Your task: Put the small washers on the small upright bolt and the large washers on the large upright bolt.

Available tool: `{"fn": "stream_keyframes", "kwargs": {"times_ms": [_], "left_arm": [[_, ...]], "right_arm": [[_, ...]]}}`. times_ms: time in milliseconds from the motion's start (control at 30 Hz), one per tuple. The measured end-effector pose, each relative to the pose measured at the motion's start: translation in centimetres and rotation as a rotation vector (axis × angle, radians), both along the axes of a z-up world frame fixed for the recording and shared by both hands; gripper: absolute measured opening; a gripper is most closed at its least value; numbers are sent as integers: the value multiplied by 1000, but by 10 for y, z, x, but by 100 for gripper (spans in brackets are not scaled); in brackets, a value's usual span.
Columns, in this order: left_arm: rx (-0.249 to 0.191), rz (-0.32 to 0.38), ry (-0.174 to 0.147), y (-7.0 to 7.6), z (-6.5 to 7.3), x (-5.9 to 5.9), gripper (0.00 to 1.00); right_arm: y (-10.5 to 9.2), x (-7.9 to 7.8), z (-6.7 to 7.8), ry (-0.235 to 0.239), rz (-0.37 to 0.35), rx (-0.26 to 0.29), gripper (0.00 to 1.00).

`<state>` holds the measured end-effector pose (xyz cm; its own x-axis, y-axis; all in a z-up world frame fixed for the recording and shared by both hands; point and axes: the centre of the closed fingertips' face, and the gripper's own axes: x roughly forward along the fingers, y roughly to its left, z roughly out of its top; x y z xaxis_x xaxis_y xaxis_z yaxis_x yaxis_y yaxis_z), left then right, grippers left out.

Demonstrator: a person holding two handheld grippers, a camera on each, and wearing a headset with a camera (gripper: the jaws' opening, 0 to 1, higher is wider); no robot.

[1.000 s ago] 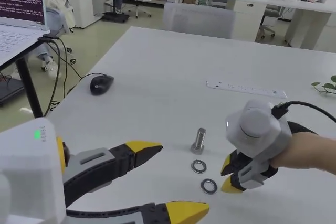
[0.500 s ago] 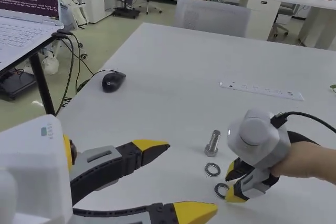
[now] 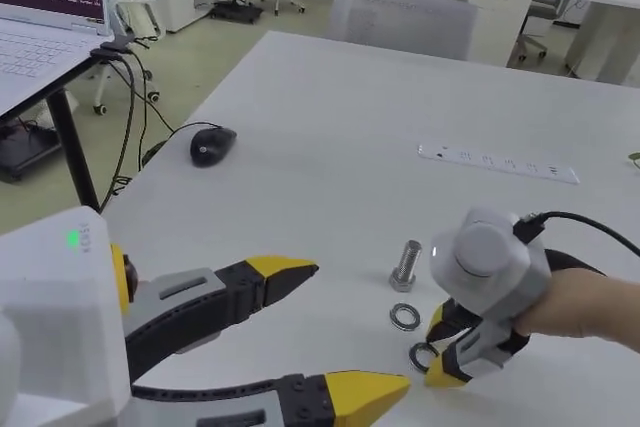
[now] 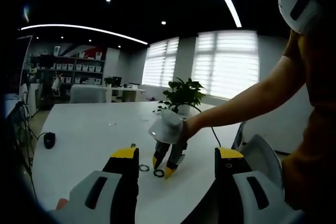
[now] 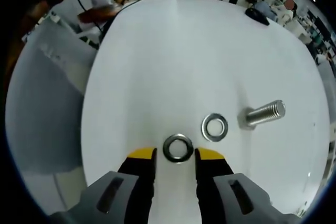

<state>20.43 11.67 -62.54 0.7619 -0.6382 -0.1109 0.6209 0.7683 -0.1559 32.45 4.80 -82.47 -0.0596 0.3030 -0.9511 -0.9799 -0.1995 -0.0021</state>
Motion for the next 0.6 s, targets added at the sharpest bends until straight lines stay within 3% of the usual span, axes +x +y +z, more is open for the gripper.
{"fn": "stream_keyframes", "kwargs": {"times_ms": [600], "left_arm": [[-4, 10, 0, -2, -1, -3, 57]], "right_arm": [[1, 2, 0, -16, 2, -12, 24]]}}
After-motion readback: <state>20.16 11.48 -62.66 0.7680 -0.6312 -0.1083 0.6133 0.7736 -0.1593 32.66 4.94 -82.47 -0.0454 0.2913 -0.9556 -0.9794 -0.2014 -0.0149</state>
